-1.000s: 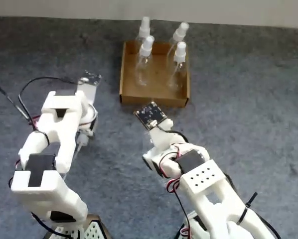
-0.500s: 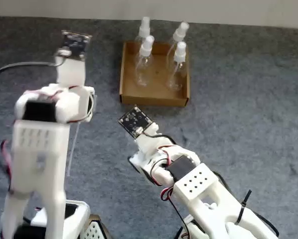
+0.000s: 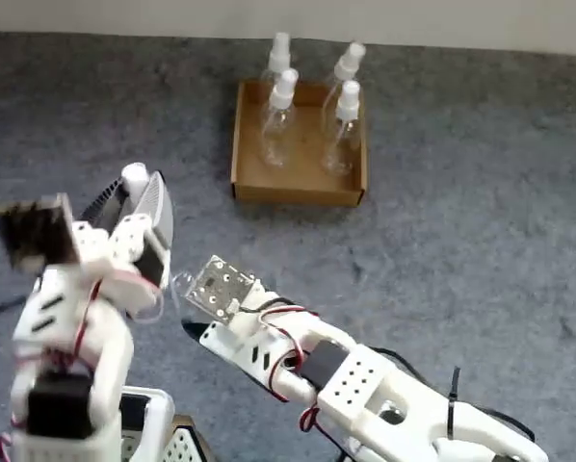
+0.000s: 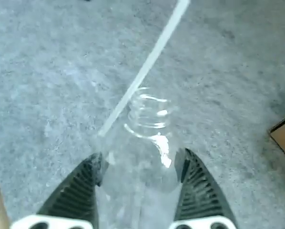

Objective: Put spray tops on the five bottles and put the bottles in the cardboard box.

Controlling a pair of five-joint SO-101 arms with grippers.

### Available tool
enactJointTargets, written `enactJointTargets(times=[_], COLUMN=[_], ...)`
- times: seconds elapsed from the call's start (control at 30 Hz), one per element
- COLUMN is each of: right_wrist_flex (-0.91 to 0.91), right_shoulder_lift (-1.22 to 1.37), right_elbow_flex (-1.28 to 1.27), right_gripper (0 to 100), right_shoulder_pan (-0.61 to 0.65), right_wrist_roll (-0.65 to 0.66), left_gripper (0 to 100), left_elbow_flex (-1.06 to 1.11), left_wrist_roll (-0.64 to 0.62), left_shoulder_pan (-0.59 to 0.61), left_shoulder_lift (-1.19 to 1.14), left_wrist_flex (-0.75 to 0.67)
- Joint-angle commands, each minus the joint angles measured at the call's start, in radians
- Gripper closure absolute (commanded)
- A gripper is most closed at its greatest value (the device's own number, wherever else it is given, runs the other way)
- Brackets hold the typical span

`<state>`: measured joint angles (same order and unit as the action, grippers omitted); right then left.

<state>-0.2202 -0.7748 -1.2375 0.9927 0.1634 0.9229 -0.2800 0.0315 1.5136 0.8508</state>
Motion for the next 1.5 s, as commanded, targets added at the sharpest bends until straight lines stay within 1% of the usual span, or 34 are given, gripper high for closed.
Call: enactJointTargets(times=[0.0,0.3,0.43,0.53,0.6,0.83,0.97,1.07,1.23,1.47], right_wrist_flex=[0.038,0.038,0.038,0.038,0.038,0.044,0.044,0.044,0.044,0.044], right_shoulder_lift=[-0.022,-0.021,-0.028,-0.028,-0.028,-0.028,-0.027,-0.025,-0.028,-0.03], right_elbow_flex=[0.005,-0.001,-0.039,-0.044,-0.044,-0.044,-0.041,-0.039,-0.039,-0.036], right_gripper=[99.5,99.5,99.5,99.5,99.5,99.5,99.5,99.5,99.5,99.5], right_shoulder_pan=[0.013,0.013,0.013,0.013,0.012,0.007,-0.015,-0.042,-0.047,-0.042], right_wrist_roll=[-0.008,-0.008,-0.008,-0.008,-0.008,-0.008,-0.008,-0.009,-0.009,-0.009], left_gripper=[100,100,100,100,100,100,100,100,100,100], left_elbow_flex=[0.022,0.028,0.068,0.122,0.147,0.186,0.179,0.177,0.183,0.251], left_wrist_roll=[-0.026,-0.028,-0.025,-0.02,-0.02,-0.02,-0.02,-0.02,-0.023,-0.018], left_shoulder_pan=[-0.019,-0.016,-0.015,-0.013,-0.013,-0.015,-0.016,-0.019,-0.022,-0.111], left_shoulder_lift=[0.117,0.137,0.137,0.137,0.137,0.147,0.148,0.148,0.147,0.139], left_wrist_flex=[-0.051,-0.061,-0.126,-0.201,-0.218,-0.215,-0.176,-0.173,-0.132,-0.129])
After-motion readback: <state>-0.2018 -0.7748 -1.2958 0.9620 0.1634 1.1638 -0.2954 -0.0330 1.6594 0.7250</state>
